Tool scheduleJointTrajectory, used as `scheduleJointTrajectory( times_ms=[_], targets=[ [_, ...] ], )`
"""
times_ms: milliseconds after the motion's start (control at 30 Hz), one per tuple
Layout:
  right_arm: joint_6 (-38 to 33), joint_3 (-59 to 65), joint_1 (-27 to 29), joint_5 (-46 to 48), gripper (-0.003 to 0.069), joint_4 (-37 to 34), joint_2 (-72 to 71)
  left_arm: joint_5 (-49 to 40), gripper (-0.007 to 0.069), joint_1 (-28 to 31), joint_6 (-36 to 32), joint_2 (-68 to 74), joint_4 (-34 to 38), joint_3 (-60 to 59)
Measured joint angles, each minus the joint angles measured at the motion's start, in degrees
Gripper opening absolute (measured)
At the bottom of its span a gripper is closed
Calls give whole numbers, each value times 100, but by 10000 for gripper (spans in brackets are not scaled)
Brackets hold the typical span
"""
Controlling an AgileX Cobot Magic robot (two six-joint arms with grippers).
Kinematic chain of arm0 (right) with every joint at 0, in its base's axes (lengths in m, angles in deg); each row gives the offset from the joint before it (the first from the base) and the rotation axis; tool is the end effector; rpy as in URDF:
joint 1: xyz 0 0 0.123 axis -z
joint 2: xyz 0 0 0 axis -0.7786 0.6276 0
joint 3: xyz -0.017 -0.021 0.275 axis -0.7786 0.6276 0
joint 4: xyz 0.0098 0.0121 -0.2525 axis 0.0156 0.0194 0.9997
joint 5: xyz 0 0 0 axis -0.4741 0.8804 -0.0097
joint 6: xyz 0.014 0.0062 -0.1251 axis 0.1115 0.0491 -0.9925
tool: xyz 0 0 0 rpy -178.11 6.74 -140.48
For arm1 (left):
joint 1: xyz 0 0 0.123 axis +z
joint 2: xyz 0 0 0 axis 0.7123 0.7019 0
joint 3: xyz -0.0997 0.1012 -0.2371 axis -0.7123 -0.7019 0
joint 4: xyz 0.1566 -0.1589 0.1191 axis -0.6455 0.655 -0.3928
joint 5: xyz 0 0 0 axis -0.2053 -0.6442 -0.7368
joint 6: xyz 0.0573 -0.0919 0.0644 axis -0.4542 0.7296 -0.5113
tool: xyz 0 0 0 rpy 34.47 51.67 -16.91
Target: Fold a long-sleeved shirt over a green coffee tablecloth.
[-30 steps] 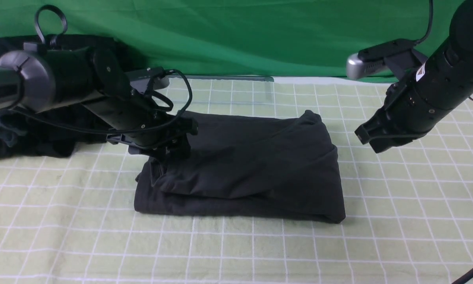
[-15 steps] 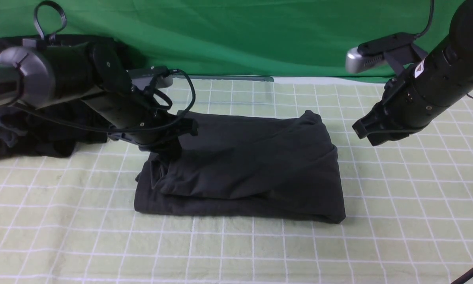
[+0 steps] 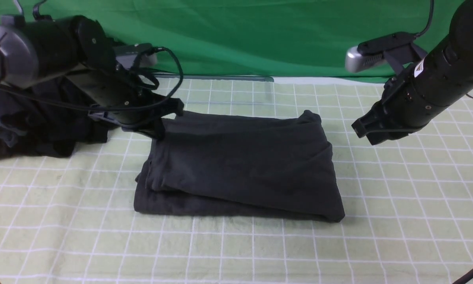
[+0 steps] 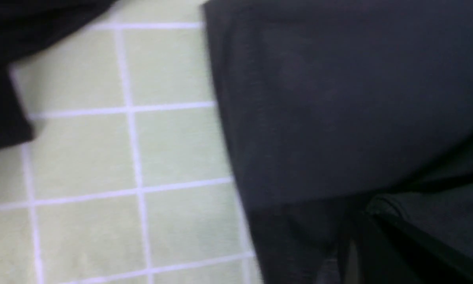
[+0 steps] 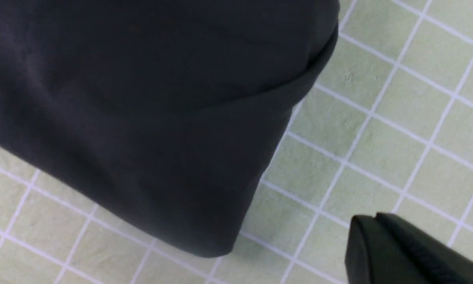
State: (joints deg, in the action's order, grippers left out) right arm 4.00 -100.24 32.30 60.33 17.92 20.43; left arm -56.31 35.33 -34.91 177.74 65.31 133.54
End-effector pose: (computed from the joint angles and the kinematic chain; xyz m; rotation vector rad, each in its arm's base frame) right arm 0.3549 0.1301 0.2482 -0.5538 2.6297 0.1714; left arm 0.4221 -0.0932 0.1841 0.0728 2.6866 -0.2949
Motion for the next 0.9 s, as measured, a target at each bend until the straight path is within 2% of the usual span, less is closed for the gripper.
scheduleJointTrajectory(
  times_ms=[300,467,533,567,600,633,733,800,900],
  targets=[
    [0,0,0,-78,-2,-119,0,83,4,49,0,127,-14,0],
    [-6,4,0,-91,12,-197,0,83,40,49,0,127,-126,0],
    [-105,-31,0,-106,55,-242,0,75,106,54,0,76,-257,40],
    [-130,-27,0,-106,59,-252,0,73,113,54,0,70,-258,46],
    [-347,-108,0,-119,121,-359,12,60,163,55,0,11,-273,146],
    [-372,-121,0,-119,129,-401,11,60,176,55,0,3,-273,160],
    [-768,-396,0,-105,301,-771,199,-103,284,55,0,-182,-256,484],
    [-905,-557,0,-99,367,-997,408,-356,314,55,0,-292,-35,645],
    [-1042,-814,0,-94,394,-1291,737,-788,295,8,-293,-413,494,738]
  ],
)
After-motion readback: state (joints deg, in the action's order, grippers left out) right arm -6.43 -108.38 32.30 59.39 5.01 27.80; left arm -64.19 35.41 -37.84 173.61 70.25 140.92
